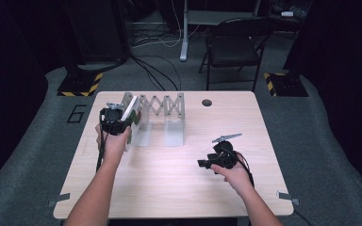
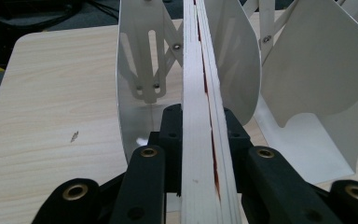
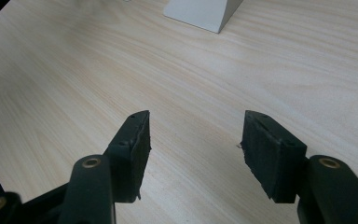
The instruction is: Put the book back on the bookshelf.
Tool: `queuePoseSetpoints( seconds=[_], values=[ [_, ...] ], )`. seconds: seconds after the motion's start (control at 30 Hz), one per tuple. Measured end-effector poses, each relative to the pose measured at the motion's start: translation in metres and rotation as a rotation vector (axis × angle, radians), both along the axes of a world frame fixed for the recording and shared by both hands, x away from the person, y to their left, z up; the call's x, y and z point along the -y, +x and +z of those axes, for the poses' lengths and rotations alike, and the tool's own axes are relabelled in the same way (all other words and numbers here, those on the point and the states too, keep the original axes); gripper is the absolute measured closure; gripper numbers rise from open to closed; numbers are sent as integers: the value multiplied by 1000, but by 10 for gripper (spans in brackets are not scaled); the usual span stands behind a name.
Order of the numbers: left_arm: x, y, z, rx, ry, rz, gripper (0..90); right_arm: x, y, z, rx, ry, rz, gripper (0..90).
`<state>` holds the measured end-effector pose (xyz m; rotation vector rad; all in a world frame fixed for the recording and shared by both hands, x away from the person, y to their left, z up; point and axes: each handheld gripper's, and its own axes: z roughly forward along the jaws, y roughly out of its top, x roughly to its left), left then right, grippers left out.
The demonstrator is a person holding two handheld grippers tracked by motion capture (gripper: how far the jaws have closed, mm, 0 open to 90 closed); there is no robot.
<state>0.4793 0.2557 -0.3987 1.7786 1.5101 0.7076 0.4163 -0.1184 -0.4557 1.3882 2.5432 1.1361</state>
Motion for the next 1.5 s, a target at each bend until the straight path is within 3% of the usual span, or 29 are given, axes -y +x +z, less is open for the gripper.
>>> queuePoseSetpoints(
  seconds=[0.3, 0.8, 1.13, 1.2, 1.4, 1.5],
  values=[
    [1, 4, -8, -10, -4, 24, 757, 0, 0, 1, -6, 2, -5, 419],
    [8, 9, -21, -19, 15, 22, 756, 1, 0, 1, 10, 4, -9, 419],
    [7, 11, -28, -39, 33, 22, 756, 0, -1, 1, -5, 3, -6, 417],
    [6, 10, -33, -24, 15, 31, 755, 0, -1, 1, -4, 4, -5, 417],
    [3, 9, -40, -47, 13, 26, 753, 0, 0, 0, 4, 1, 1, 417],
    [3, 9, -40, -54, 37, 8, 753, -2, -1, 0, 2, 5, -6, 417]
  ],
)
